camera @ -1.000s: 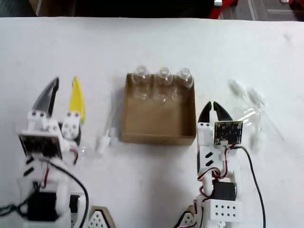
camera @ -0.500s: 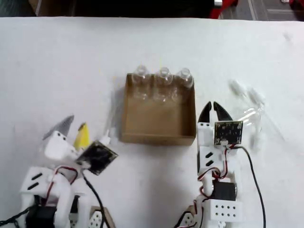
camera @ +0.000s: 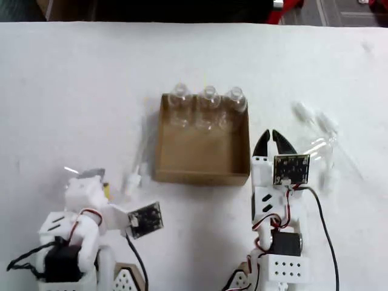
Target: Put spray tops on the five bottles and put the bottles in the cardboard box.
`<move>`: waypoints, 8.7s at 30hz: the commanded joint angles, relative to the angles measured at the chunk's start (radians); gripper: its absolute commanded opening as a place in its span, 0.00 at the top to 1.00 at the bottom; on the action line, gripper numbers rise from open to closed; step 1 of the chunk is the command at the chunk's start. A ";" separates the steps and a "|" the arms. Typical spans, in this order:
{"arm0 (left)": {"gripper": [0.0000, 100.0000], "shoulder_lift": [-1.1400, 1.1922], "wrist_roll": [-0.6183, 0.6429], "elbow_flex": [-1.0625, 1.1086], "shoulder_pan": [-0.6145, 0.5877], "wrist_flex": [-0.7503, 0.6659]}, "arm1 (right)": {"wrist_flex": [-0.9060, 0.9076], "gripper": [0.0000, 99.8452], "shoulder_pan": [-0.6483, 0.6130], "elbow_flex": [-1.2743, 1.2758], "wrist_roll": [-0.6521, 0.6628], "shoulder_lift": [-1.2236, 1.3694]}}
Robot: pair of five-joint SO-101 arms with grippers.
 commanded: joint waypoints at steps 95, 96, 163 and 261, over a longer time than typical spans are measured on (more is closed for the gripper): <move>0.98 1.110 -0.112 -0.526 0.097 -0.123 | -0.025 0.97 -0.022 0.006 0.012 0.010; 0.98 1.092 -0.078 -0.569 0.099 -0.091 | -0.025 0.97 -0.022 0.006 0.012 0.010; 0.98 1.325 1.551 -0.061 0.593 -1.877 | -0.027 0.97 -0.024 0.006 0.012 0.010; 0.71 0.661 1.984 0.020 0.173 -1.381 | -0.027 0.97 -0.021 0.006 0.012 0.002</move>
